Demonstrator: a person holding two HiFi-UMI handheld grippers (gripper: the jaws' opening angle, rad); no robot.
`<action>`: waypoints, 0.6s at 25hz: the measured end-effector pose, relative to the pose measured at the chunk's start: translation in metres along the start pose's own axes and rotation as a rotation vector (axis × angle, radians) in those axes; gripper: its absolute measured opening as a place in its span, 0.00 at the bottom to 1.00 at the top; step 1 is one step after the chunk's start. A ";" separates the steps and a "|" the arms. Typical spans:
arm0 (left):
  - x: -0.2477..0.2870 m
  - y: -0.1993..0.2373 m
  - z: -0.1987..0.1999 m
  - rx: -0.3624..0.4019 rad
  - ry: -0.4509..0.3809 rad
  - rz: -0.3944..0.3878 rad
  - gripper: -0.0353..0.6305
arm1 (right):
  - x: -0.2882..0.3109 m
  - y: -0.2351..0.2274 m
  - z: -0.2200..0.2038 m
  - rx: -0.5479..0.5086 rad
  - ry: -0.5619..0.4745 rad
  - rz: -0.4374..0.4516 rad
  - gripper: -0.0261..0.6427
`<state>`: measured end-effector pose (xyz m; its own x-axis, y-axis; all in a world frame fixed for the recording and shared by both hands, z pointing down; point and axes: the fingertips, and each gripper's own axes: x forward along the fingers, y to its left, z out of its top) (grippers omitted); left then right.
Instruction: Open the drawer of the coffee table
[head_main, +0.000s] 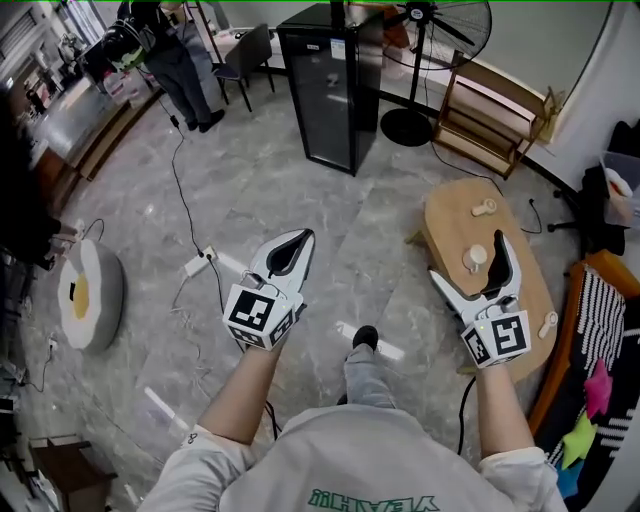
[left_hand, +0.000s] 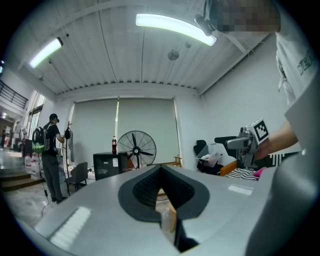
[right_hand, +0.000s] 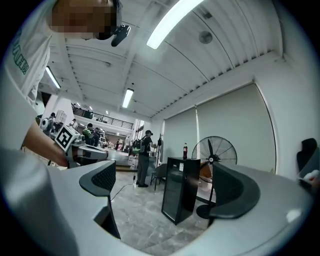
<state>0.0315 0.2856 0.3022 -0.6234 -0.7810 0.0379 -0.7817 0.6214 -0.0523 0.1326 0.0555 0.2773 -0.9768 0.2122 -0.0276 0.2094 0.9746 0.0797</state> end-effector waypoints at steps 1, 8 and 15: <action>0.014 0.009 -0.001 0.009 0.007 0.000 0.05 | 0.014 -0.009 -0.002 0.006 -0.005 0.002 0.92; 0.117 0.065 0.002 0.040 0.034 -0.006 0.05 | 0.101 -0.075 -0.022 0.038 0.012 0.017 0.92; 0.202 0.092 0.011 0.060 0.027 -0.048 0.05 | 0.153 -0.129 -0.022 0.026 0.030 -0.010 0.92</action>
<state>-0.1663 0.1840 0.2940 -0.5863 -0.8071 0.0691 -0.8087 0.5780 -0.1093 -0.0447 -0.0397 0.2849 -0.9797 0.2002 0.0012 0.2000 0.9783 0.0532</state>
